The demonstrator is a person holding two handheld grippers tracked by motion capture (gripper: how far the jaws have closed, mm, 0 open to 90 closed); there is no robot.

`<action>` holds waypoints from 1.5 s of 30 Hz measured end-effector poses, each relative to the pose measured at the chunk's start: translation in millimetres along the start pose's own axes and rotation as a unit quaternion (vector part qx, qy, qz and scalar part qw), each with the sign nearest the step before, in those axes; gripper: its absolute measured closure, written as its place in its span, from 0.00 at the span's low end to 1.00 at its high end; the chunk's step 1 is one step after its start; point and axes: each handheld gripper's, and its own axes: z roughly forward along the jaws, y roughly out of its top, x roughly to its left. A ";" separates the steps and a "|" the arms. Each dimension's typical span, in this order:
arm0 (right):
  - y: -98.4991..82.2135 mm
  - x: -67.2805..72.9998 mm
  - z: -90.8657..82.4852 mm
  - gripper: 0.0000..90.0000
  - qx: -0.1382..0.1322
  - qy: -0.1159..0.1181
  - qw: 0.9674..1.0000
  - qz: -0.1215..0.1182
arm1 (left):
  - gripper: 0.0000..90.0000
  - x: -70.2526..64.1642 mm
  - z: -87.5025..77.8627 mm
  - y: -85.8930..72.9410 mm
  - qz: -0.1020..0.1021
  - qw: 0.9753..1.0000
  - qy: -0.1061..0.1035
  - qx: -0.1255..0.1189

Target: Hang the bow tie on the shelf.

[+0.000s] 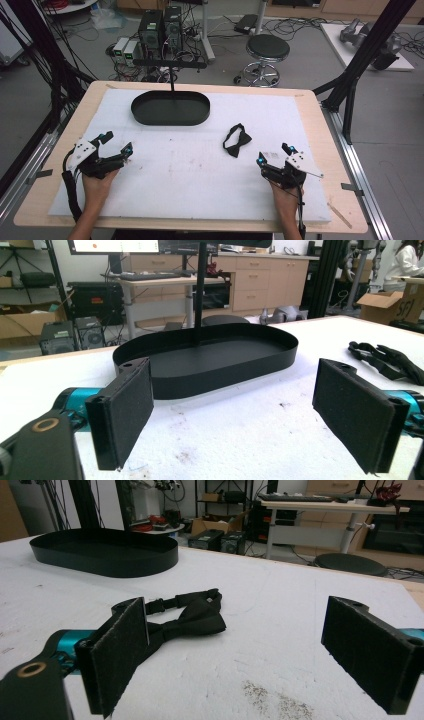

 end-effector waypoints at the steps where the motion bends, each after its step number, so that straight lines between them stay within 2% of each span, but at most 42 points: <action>1: 0.0 -0.1 0.0 0.12 0.000 0.000 1.000 -0.001 | 0.19 0.1 0.1 -0.1 0.000 1.000 0.001 0.000; 13: 0.0 0.8 0.2 0.12 0.005 -0.001 1.000 0.000 | 0.19 -0.6 0.8 -0.8 0.005 1.000 0.012 0.006; 20: 0.3 1.6 0.3 0.12 0.008 -0.007 1.000 -0.002 | 0.19 -0.5 1.1 -1.0 0.004 1.000 0.010 0.007; 26: 2.8 6.8 1.5 0.13 0.016 -0.005 1.000 -0.010 | 0.19 -0.1 0.8 -1.3 0.003 1.000 0.017 0.006; 28: 5.3 9.0 3.1 0.16 0.019 -0.005 1.000 -0.013 | 0.19 -0.1 0.9 -1.2 0.004 1.000 0.020 0.007; 31: 8.2 13.8 9.7 0.17 0.020 0.001 1.000 -0.004 | 0.19 0.0 0.9 -1.2 0.004 1.000 0.020 0.007; 38: 11.3 25.6 31.0 0.22 0.045 0.005 0.999 0.005 | 0.19 0.0 0.8 -1.2 0.002 1.000 0.015 0.005; 40: 12.6 30.6 43.1 0.26 0.061 0.007 0.998 0.016 | 0.19 0.1 0.5 -1.1 0.002 1.000 0.014 0.005; 44: 14.8 34.5 53.3 0.30 0.077 0.005 0.997 0.015 | 0.19 0.2 0.7 -1.2 0.000 1.000 0.013 0.002; 45: 16.6 36.6 61.4 0.32 0.092 0.008 0.996 0.015 | 0.19 0.2 0.6 -1.1 0.000 1.000 0.012 0.002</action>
